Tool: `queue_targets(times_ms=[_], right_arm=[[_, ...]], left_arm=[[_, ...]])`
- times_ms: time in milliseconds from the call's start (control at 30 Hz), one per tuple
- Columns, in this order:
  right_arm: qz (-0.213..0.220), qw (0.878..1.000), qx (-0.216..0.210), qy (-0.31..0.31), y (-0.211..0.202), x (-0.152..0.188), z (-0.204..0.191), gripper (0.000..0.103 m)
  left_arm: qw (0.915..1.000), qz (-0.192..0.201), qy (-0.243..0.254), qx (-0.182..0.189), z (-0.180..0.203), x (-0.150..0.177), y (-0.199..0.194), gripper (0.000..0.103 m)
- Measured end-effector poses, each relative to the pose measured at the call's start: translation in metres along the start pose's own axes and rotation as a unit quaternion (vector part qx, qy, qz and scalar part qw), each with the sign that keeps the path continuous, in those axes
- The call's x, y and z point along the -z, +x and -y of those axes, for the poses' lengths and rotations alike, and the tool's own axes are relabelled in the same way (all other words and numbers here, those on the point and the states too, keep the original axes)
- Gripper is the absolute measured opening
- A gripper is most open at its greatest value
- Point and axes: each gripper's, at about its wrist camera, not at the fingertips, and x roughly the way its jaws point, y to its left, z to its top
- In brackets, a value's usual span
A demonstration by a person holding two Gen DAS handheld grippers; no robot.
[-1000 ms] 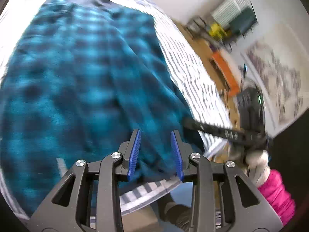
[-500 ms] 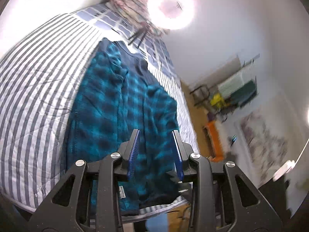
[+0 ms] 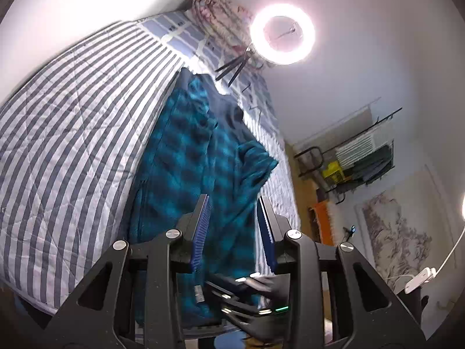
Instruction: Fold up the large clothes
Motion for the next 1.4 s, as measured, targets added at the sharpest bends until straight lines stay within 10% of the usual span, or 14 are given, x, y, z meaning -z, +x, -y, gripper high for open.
queue_targets(times_ms=[167, 300, 400, 933, 1033, 1167, 1200, 1233, 1400], right_arm=[[0.077, 0.989, -0.105, 0.069, -0.053, 0.018, 0.037, 0.034], [0.135, 0.976, -0.119, 0.119, -0.078, 0.025, 0.075, 0.056], [0.165, 0.961, -0.127, 0.179, -0.083, 0.03, 0.118, 0.057], [0.25, 0.871, -0.134, 0.401, -0.029, -0.019, 0.314, 0.08], [0.255, 0.85, -0.148, 0.436, -0.012, -0.024, 0.339, 0.08], [0.259, 0.848, -0.142, 0.439, 0.007, -0.044, 0.355, 0.066], [0.257, 0.85, -0.139, 0.438, 0.01, -0.049, 0.356, 0.048], [0.246, 0.855, -0.135, 0.435, 0.014, -0.057, 0.355, 0.028], [0.238, 0.891, -0.066, 0.381, -0.002, -0.104, 0.328, 0.013]], left_arm=[[0.9987, -0.042, 0.022, -0.017, 0.005, 0.018, 0.031, 0.032], [0.9941, -0.097, 0.046, -0.018, 0.019, 0.042, 0.068, 0.061], [0.9865, -0.144, 0.072, -0.029, 0.03, 0.063, 0.102, 0.063], [0.9658, -0.232, 0.098, -0.062, 0.021, 0.109, 0.183, 0.063], [0.9632, -0.236, 0.117, -0.053, 0.03, 0.11, 0.187, 0.043], [0.9595, -0.244, 0.132, -0.049, 0.034, 0.115, 0.189, 0.019], [0.9592, -0.246, 0.131, -0.047, 0.033, 0.115, 0.19, 0.011], [0.9592, -0.248, 0.129, -0.044, 0.033, 0.114, 0.193, 0.011], [0.9607, -0.252, 0.113, -0.032, 0.028, 0.116, 0.194, 0.008]])
